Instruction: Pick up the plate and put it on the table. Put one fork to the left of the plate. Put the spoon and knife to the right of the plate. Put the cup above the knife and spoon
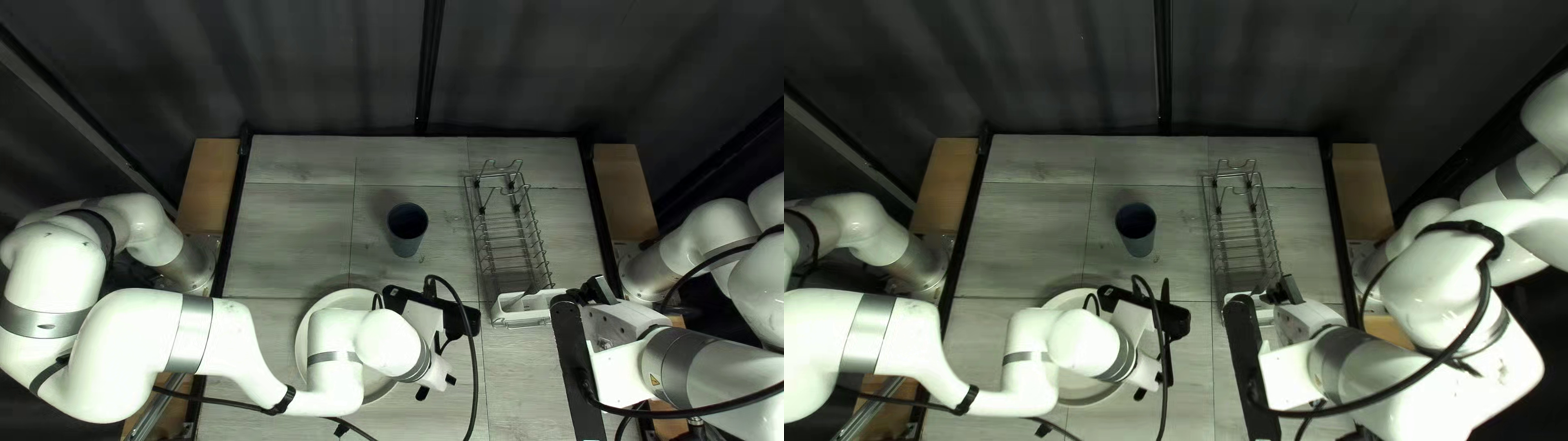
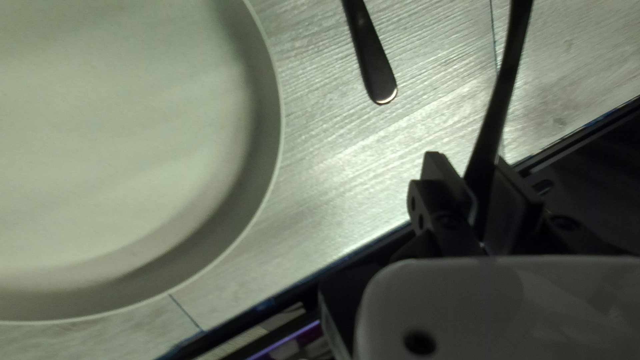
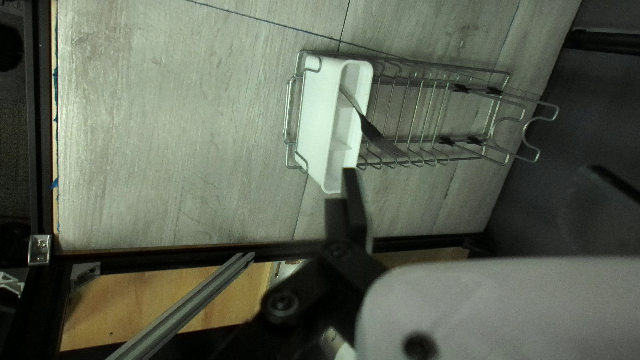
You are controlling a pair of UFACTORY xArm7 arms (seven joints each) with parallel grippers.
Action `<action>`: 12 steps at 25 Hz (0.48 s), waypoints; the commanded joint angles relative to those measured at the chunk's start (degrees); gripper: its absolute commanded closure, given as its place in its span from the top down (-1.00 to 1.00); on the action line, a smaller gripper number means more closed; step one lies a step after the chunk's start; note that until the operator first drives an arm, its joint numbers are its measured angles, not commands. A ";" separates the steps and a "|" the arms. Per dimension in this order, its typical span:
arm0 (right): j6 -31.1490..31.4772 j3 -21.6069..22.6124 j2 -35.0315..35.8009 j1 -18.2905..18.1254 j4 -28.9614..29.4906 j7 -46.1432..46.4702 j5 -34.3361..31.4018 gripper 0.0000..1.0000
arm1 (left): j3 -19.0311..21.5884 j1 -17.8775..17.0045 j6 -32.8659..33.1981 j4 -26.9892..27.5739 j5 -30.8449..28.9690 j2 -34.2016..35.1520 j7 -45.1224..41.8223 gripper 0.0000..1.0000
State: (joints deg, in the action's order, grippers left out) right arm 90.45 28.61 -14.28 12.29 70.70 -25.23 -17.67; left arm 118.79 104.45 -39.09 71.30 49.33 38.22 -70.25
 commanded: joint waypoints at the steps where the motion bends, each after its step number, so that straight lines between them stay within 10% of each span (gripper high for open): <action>1: 0.00 0.00 0.00 0.00 0.00 0.00 0.00 1.00 | 1.31 2.08 0.21 0.20 1.94 1.00 -0.51 -1.00; 12: 0.00 0.00 0.00 0.00 0.00 0.00 0.00 1.00 | 2.87 9.25 -7.94 8.18 1.73 6.36 -7.44 -1.00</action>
State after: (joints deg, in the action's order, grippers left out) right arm 90.45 28.61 -14.28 12.29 70.70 -25.23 -17.67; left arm 120.81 111.99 -45.55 77.70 50.83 43.21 -76.71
